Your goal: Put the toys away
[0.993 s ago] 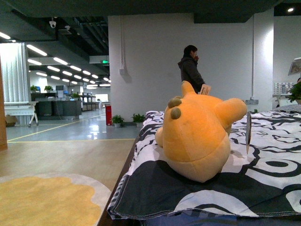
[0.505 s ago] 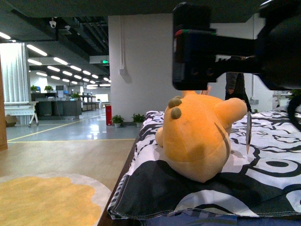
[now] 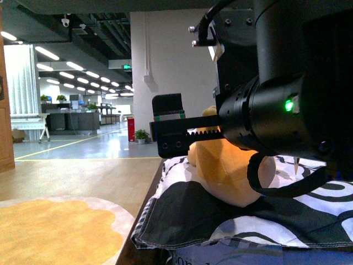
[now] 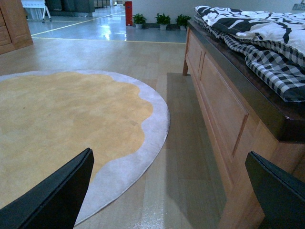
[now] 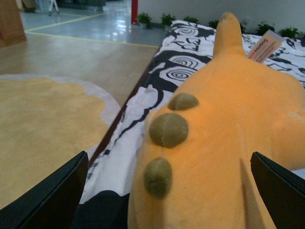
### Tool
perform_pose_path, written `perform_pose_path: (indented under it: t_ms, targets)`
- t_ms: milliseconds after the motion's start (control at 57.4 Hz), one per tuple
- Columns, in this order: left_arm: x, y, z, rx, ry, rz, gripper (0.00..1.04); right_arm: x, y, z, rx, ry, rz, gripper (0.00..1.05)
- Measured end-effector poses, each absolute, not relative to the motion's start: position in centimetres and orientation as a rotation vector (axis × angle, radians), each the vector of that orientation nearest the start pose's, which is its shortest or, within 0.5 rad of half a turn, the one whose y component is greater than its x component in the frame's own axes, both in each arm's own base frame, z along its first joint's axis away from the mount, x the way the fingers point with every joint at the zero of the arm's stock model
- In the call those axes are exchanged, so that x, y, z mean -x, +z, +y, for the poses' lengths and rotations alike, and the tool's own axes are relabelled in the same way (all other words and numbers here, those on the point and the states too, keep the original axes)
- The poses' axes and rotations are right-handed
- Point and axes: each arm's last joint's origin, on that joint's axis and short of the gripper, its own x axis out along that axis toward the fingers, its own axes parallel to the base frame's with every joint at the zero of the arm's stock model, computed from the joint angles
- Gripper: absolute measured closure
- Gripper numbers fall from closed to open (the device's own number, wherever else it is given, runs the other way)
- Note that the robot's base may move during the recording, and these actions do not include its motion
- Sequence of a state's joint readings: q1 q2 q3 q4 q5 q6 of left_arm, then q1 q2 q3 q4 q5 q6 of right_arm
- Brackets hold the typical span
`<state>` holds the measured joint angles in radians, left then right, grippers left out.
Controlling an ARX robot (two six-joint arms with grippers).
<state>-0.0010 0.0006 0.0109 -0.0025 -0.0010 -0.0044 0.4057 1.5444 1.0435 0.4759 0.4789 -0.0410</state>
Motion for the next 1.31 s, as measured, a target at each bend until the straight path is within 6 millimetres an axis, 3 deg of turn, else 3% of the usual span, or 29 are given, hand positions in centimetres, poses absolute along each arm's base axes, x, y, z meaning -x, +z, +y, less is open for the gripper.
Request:
perform_pose_path:
  t_ms: [226,627,697,836,1080,1219,1306]
  targets:
    - [-9.7,16.7,0.0,0.004,0.0,-0.008,0.06,-35.1,28.4,11.7,0.1,-0.233,0.117,0.0]
    - [-9.7,16.7,0.0,0.004,0.0,-0.008,0.06,-36.1,27.5,11.8,0.147,-0.314,0.168,0.01]
    - [-9.7,16.7,0.0,0.004,0.0,-0.008,0.06,-36.1,27.5,11.8,0.146,-0.316,0.162,0.11]
    - [-9.7,16.7,0.0,0.004,0.0,-0.008,0.06,-36.0,27.9,11.0,0.128,-0.304,0.158,0.39]
    - [-9.7,16.7,0.0,0.004,0.0,-0.008,0.06,-35.0,30.2,10.1,0.046,-0.22,0.105,0.72]
    - [-9.7,16.7,0.0,0.004,0.0,-0.008,0.06,-33.8,32.4,9.9,0.003,-0.145,0.044,0.87]
    - [-9.7,16.7,0.0,0.004,0.0,-0.008,0.06,-32.6,34.0,9.6,-0.035,-0.101,0.003,0.88]
